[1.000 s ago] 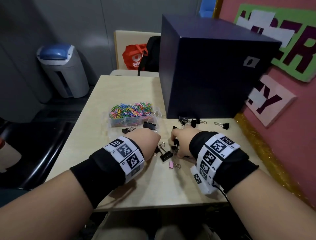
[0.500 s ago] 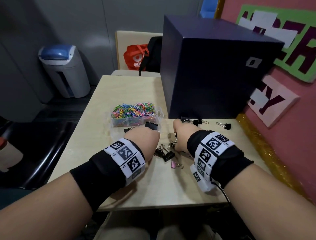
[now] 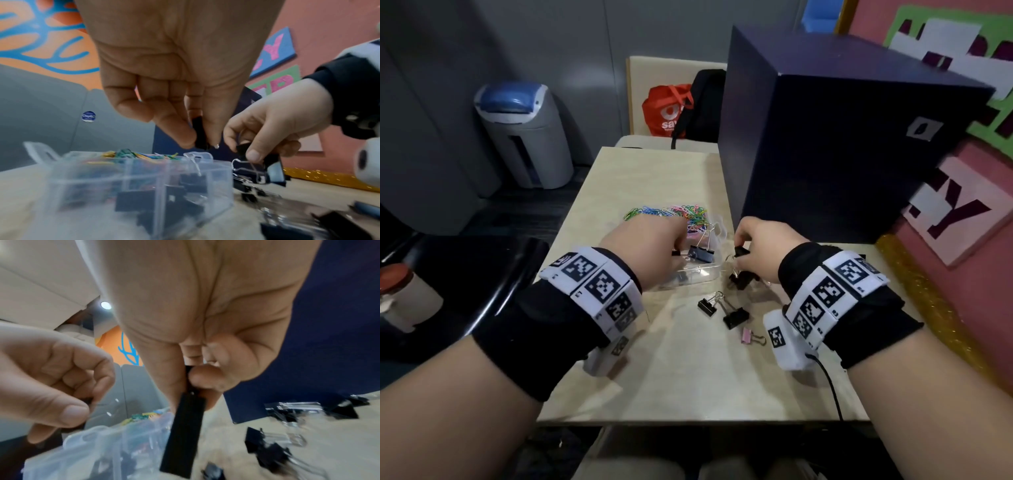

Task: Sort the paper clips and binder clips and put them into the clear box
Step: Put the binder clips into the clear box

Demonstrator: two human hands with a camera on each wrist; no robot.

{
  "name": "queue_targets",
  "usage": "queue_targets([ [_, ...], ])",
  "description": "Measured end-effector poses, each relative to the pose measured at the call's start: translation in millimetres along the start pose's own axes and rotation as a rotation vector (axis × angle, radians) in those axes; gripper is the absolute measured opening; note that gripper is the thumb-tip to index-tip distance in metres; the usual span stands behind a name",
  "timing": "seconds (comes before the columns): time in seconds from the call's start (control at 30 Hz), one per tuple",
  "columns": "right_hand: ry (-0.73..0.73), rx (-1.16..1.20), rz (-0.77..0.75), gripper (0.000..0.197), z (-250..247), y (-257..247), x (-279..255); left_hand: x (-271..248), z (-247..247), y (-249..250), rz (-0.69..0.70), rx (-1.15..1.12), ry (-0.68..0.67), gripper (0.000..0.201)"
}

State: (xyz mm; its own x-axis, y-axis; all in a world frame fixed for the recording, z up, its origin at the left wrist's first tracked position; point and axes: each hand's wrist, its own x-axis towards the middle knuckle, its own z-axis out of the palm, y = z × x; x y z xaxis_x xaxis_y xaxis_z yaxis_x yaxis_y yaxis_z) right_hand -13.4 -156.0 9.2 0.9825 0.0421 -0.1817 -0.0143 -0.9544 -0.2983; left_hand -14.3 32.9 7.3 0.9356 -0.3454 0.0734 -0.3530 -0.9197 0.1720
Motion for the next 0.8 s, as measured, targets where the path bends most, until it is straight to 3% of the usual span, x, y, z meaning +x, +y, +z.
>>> queue_targets([
  [0.17, 0.157, 0.275, -0.047, 0.019, -3, -15, 2, 6, 0, -20, -0.115, -0.017, 0.093, 0.012],
  [0.33, 0.202, 0.464, -0.092, 0.023, 9, -31, 7, 5, 5, -27, -0.169, -0.004, 0.038, 0.018],
  [0.47, 0.171, 0.308, -0.076, 0.037, 9, -29, 8, -2, 5, -18, -0.118, 0.013, 0.020, 0.019],
  [0.57, 0.137, 0.089, 0.024, 0.034, 3, -16, 9, -10, 6, -1, 0.003, 0.038, -0.073, 0.017],
  [0.67, -0.043, -0.162, 0.122, 0.040, 2, -5, 5, -16, 12, 15, 0.121, 0.094, -0.249, 0.025],
  [0.8, -0.261, -0.356, 0.079, 0.056, 12, 1, -1, -17, 24, 25, 0.187, 0.207, -0.433, 0.045],
])
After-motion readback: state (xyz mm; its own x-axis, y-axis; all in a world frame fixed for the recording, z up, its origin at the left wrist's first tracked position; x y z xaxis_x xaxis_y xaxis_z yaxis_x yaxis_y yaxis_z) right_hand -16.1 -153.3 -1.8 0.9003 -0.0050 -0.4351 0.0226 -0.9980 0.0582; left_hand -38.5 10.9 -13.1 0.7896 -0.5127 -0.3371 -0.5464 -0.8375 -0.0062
